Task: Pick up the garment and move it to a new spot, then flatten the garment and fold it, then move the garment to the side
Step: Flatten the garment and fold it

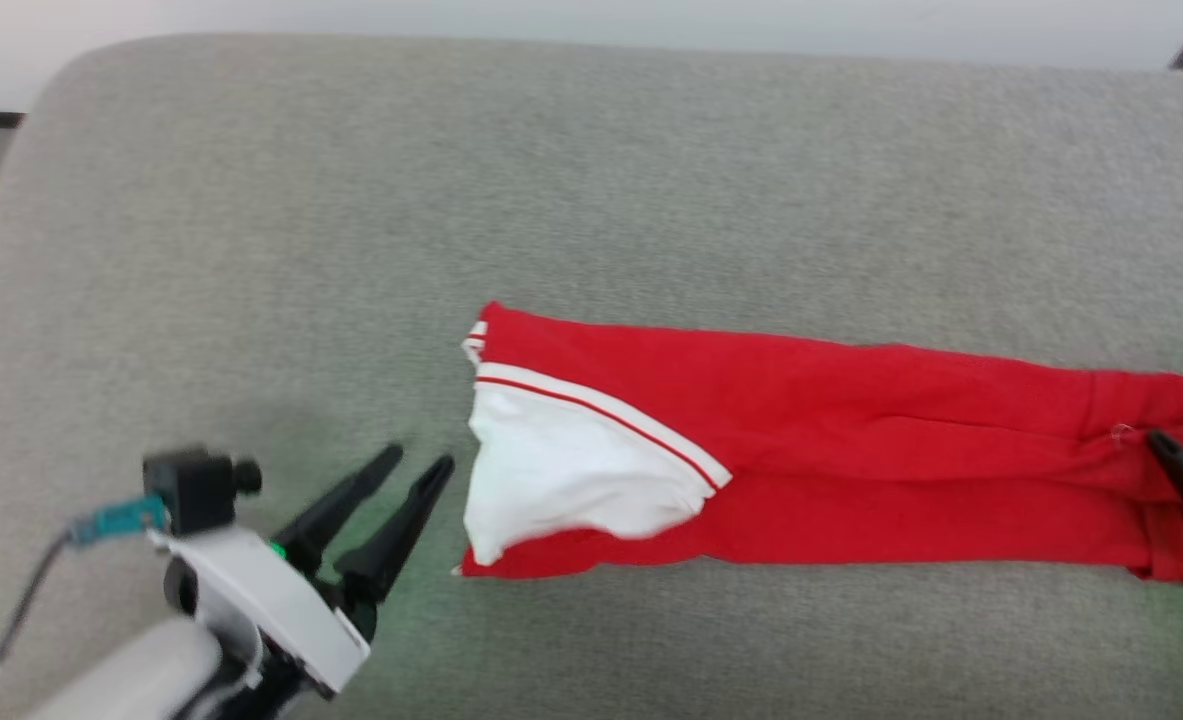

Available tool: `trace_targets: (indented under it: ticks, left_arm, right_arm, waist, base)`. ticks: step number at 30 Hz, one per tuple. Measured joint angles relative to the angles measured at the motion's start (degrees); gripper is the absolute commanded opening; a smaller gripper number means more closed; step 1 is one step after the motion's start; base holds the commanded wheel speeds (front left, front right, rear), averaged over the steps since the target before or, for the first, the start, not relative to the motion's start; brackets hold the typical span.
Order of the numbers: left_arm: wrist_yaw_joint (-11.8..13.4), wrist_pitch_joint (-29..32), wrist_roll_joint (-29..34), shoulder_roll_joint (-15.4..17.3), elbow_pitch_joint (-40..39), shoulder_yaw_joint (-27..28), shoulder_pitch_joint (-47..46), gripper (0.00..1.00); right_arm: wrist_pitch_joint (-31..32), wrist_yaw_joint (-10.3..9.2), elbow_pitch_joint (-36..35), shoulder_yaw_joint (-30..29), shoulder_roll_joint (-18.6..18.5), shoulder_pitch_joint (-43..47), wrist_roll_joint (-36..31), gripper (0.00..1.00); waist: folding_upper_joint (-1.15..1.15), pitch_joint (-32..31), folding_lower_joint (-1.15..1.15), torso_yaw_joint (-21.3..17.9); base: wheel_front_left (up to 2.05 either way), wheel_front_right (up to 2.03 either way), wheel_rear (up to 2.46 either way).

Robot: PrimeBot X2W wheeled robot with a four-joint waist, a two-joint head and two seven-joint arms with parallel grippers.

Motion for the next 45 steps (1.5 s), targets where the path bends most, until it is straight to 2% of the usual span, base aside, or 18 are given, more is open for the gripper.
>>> trace_targets:
  ticks: [6, 11, 21, 26, 31, 35, 42, 43, 44, 45]
  left_arm:
    - [0.3, 0.01, 6.5, -7.12, 3.47, 11.43, 9.71, 1.0]
    - [0.23, 0.01, 13.57, -10.67, 5.75, 18.87, 13.49, 1.0]
    - [1.1, 0.01, 36.04, -18.23, 4.49, 35.12, 15.9, 1.0]
    - [0.97, 0.01, 45.74, -23.32, 2.89, 42.39, 17.41, 1.0]
    - [0.29, 0.01, 50.92, -27.21, 3.86, 46.17, 18.41, 1.0]
    - [-0.11, 0.01, 52.35, -29.32, 4.93, 47.64, 18.36, 1.0]
    - [-0.34, 0.01, 53.09, -30.5, 6.27, 46.67, 17.78, 1.0]
    - [-0.34, 0.01, 53.03, -30.56, 6.31, 46.78, 17.77, 1.0]
    - [-0.34, 0.01, 52.83, -30.59, 6.31, 46.84, 17.75, 1.0]
    - [-0.34, 0.01, 52.79, -30.59, 6.35, 46.86, 17.74, 1.0]
  right_arm:
    - [1.58, 0.0, 1.92, -4.83, 1.02, 1.62, -0.13, 1.0]
    - [3.76, 0.0, 2.71, -7.89, 1.94, 2.3, 0.1, 1.0]
    - [8.91, 0.0, 4.74, -9.94, 4.1, 0.68, -0.9, 1.0]
    - [11.12, 0.0, 6.93, -10.14, 5.01, -1.76, -1.13, 1.0]
    - [13.14, 0.0, 9.57, -10.79, 5.47, -4.36, -2.37, 1.0]
    - [14.22, 0.0, 11.95, -11.21, 6.0, -6.6, -4.15, 1.0]
    - [17.39, -0.09, 13.84, -9.34, 5.94, -8.7, -7.42, 0.98]
    - [17.42, -0.2, 13.8, -9.09, 5.83, -8.7, -7.53, 0.47]
    - [17.49, -0.22, 13.68, -8.93, 5.8, -8.7, -7.62, 0.31]
    - [17.48, -0.21, 13.57, -8.81, 5.79, -8.71, -7.59, 0.0]
  waist:
    - [0.0, -1.3, 0.0, 2.47]
    - [0.0, -2.14, 0.0, 3.88]
    - [0.0, -2.71, 0.0, 3.63]
    - [0.0, -2.25, 0.0, 3.23]
    - [0.0, -1.76, 0.0, 3.32]
    - [0.0, -1.17, 0.0, 3.68]
    - [0.0, 0.16, 0.0, 5.03]
    - [0.0, 0.29, 0.0, 5.16]
    - [0.0, 0.41, 0.0, 5.25]
    - [0.0, 0.51, 0.0, 5.31]
  base:
    - [0.0, 0.0, 0.0]
    - [0.0, 0.0, 0.0]
    - [0.0, 0.0, 0.0]
    - [0.0, 0.0, 0.0]
    - [0.0, 0.0, 0.0]
    - [0.0, 0.0, 0.0]
    - [0.0, 0.0, 0.0]
    - [0.0, 0.0, 0.0]
    - [0.0, 0.0, 0.0]
    - [0.0, 0.0, 0.0]
